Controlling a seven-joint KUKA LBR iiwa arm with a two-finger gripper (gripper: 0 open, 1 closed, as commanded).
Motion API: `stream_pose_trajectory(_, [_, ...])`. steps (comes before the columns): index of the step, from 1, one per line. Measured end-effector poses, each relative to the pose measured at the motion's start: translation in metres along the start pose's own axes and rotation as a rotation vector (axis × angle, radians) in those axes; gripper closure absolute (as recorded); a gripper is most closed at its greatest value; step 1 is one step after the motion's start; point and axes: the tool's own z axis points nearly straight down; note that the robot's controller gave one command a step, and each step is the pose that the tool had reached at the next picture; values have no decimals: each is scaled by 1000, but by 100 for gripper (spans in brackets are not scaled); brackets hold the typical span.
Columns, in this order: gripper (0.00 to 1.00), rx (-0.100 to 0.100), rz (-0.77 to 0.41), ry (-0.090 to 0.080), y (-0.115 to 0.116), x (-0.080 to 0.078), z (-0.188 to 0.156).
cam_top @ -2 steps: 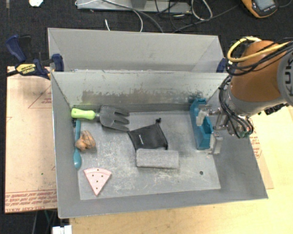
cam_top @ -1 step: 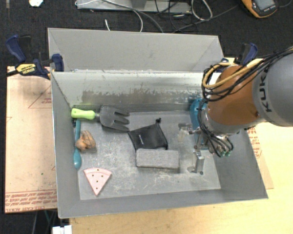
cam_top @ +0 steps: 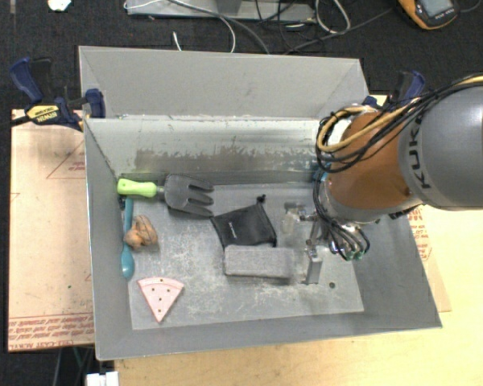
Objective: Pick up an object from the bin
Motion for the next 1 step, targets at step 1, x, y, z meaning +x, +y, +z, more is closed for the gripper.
stream_pose_trajectory(1, [0, -2, -25, 8, 43, 54, 23])
